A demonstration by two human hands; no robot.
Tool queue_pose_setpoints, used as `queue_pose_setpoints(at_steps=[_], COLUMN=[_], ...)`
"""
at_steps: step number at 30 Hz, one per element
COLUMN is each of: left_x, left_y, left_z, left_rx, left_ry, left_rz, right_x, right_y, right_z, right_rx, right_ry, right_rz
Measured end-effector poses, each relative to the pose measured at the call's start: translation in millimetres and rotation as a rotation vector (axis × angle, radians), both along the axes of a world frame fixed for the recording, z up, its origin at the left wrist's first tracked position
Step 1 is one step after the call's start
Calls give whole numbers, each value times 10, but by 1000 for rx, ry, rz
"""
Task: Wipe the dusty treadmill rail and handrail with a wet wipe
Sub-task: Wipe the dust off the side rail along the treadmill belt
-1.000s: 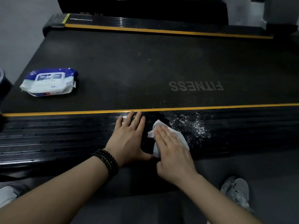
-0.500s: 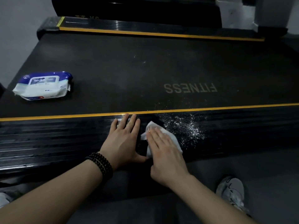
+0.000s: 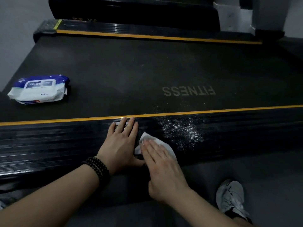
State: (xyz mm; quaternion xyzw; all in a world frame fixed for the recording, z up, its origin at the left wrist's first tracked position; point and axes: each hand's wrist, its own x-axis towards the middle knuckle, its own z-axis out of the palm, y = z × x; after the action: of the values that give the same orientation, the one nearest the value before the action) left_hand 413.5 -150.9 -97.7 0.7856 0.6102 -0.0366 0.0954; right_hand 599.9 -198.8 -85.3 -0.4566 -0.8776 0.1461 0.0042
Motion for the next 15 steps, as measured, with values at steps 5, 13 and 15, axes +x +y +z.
queue_pose_setpoints(at_steps=[5,13,15], left_x=[20,0,1], left_y=[9,17,14], left_z=[35,12,18], left_rx=[-16,-18,-22], left_ry=[21,22,9], left_rz=[1,-6,-1], right_x=[196,-8,108], right_y=[99,45,1], right_z=[-29,-16,-79], right_rx=[49,22,26], right_ry=[10,20,22], right_rz=[-53,12,22])
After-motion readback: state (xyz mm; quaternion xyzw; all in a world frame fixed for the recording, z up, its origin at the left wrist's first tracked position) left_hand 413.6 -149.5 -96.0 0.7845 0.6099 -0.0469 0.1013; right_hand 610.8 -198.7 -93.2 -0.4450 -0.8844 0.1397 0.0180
